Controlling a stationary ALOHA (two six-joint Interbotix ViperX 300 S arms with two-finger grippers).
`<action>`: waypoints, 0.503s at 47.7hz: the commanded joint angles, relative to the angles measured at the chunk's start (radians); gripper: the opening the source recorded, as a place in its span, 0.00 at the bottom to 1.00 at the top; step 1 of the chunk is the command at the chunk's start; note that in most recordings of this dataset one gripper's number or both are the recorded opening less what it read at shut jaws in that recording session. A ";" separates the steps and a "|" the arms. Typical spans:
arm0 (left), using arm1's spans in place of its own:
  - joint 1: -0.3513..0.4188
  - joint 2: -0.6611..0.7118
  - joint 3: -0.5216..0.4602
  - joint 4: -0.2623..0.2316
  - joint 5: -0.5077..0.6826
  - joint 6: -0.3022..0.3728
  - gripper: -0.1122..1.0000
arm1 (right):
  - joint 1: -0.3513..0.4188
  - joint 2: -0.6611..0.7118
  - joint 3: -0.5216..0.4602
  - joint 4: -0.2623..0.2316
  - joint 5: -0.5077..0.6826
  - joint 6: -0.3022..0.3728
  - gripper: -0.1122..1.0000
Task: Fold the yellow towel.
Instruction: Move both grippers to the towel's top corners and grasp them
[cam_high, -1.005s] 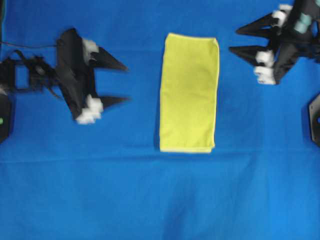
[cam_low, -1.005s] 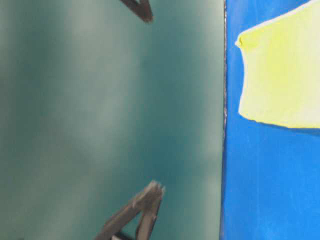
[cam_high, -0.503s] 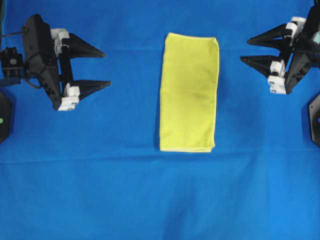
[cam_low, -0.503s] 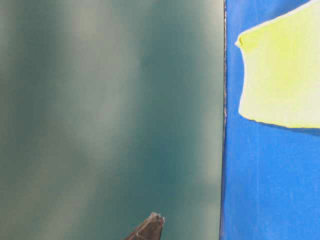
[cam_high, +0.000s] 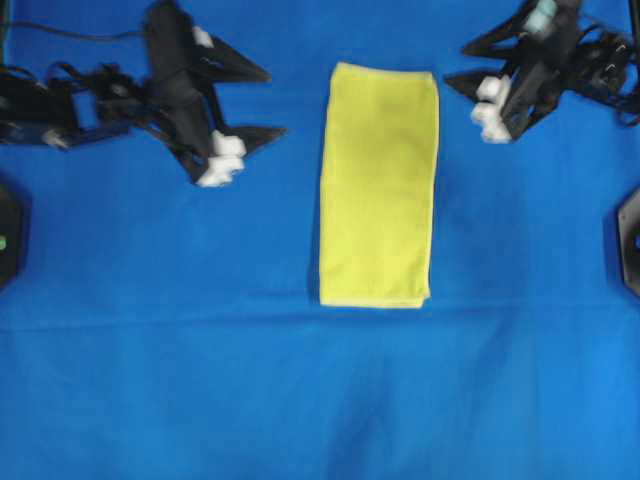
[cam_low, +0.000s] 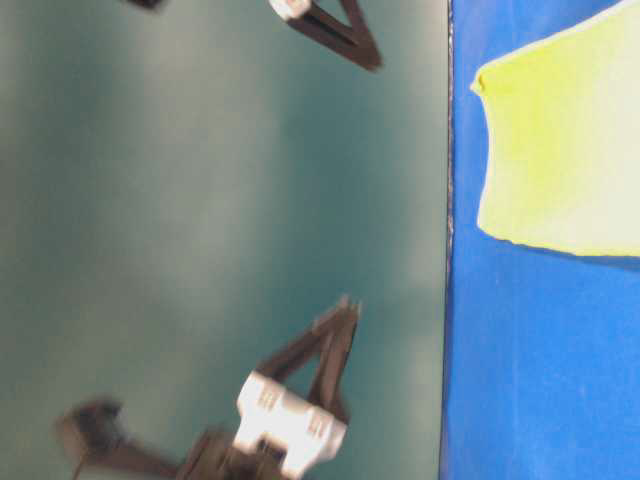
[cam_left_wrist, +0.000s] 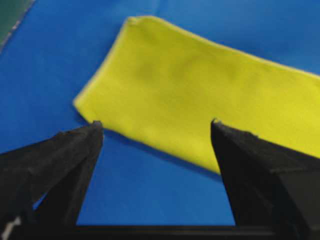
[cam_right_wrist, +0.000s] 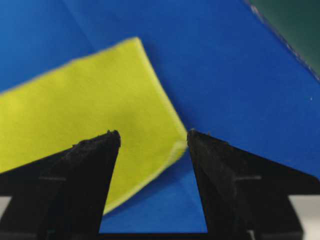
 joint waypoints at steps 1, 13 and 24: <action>0.031 0.074 -0.080 0.002 -0.009 0.003 0.84 | -0.020 0.061 -0.058 -0.017 0.012 -0.002 0.64; 0.092 0.278 -0.215 0.002 -0.011 0.002 0.84 | -0.049 0.221 -0.118 -0.040 0.021 -0.002 0.64; 0.129 0.417 -0.307 0.002 -0.012 0.002 0.84 | -0.072 0.324 -0.140 -0.041 0.000 -0.003 0.64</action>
